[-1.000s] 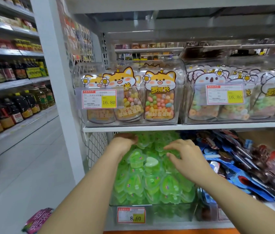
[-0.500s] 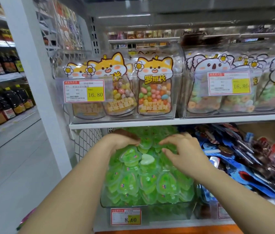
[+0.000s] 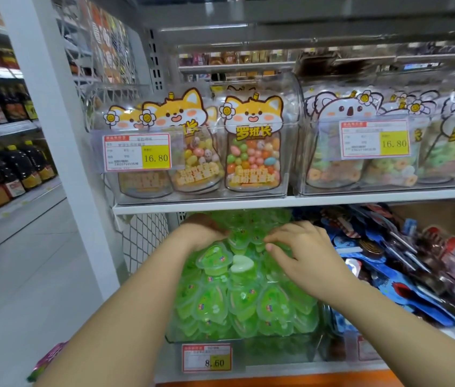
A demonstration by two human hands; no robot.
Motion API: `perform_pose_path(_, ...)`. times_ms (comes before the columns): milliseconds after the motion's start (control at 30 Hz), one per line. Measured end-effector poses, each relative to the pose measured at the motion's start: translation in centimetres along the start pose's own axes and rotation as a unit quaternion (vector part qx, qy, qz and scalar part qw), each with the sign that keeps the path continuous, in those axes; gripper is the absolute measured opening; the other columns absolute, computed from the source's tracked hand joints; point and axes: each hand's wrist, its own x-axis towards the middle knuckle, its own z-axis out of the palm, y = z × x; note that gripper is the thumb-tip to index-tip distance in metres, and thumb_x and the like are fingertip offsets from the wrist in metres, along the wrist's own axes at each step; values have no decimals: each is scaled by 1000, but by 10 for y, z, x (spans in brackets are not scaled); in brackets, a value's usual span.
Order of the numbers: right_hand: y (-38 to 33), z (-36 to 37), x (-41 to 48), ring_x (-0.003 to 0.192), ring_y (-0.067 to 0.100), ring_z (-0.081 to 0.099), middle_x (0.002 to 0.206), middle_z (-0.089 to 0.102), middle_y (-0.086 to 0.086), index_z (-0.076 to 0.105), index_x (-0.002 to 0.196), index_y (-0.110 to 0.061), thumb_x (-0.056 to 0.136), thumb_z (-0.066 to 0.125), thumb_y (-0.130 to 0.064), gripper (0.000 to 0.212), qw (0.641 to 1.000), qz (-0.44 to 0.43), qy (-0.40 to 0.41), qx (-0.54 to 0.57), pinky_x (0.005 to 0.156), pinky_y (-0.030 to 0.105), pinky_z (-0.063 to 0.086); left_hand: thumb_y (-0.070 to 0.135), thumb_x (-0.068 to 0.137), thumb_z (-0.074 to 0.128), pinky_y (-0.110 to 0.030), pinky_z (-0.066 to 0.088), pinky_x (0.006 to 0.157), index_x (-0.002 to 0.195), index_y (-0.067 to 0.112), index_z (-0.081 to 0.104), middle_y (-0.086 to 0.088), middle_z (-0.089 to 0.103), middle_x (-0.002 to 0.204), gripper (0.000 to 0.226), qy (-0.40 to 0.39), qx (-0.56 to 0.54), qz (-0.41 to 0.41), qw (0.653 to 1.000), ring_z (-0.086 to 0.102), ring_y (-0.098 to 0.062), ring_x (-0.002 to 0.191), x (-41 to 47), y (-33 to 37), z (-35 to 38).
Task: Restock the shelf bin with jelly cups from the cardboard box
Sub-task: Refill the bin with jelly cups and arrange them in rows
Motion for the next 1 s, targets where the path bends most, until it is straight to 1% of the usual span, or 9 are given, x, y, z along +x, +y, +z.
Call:
perform_pose_path(133,-8,-6,0,112,12,41,116,59,-18,65,114,-32,92,52,-40,27,1000,-24,15,2,92,26,22,40,86,65,-24,45,88,113,15,66,-6,63,120,36,77,-2,14,997,59,-21,108,-22,-12,-7)
perform_pose_path(267,-27,-4,0,118,13,40,119,60,-15,62,117,-35,88,53,-47,33,998,-52,-15,-25,98,30,22,46,80,69,-22,43,88,129,17,55,-1,60,114,59,24,-11,38,999,57,-15,104,-47,-28,-2)
perform_pose_path(400,-36,4,-3,119,13,39,121,61,-15,59,121,-36,87,53,-49,37,997,-48,-39,-47,96,30,23,42,77,74,-25,37,102,143,25,36,-6,48,139,78,3,34,96,995,47,-17,125,-57,-31,12)
perform_pose_path(467,-37,4,-4,119,13,39,122,60,-14,58,122,-37,87,53,-49,38,997,-44,-41,-46,95,30,22,42,76,74,-29,36,106,143,28,36,-4,46,143,79,11,34,103,994,44,-17,129,-55,-32,15)
perform_pose_path(567,-38,3,-4,119,13,40,121,61,-14,57,122,-37,86,54,-49,38,997,-47,-35,-51,95,30,23,38,76,75,-23,33,107,142,26,40,0,45,144,75,8,8,108,994,43,-14,130,-54,-32,17)
perform_pose_path(733,-37,-4,-5,118,11,40,121,61,-15,58,121,-38,86,55,-50,37,998,-40,-27,-45,97,30,23,33,77,76,-18,33,102,135,23,48,2,50,139,65,48,-14,125,991,46,-11,127,-56,-29,19)
perform_pose_path(867,-37,-9,-3,115,9,43,117,61,-18,58,122,-37,87,56,-47,36,1000,-28,1,-3,94,28,23,25,77,77,-12,33,92,130,21,52,10,54,126,59,155,-77,142,975,49,-6,117,-68,-28,3)
perform_pose_path(933,-39,-9,-1,112,9,45,112,61,-20,55,126,-34,90,53,-45,38,999,-19,-11,38,96,29,24,21,75,78,-5,33,83,124,28,52,18,53,119,56,138,-95,161,973,50,2,108,-80,-30,-6)
perform_pose_path(1000,-42,-7,-1,106,9,45,100,58,-23,50,132,-31,92,49,-46,42,996,-19,-49,70,97,32,26,20,72,80,1,32,75,113,36,49,21,53,114,54,64,-98,171,978,49,11,98,-95,-31,-11)
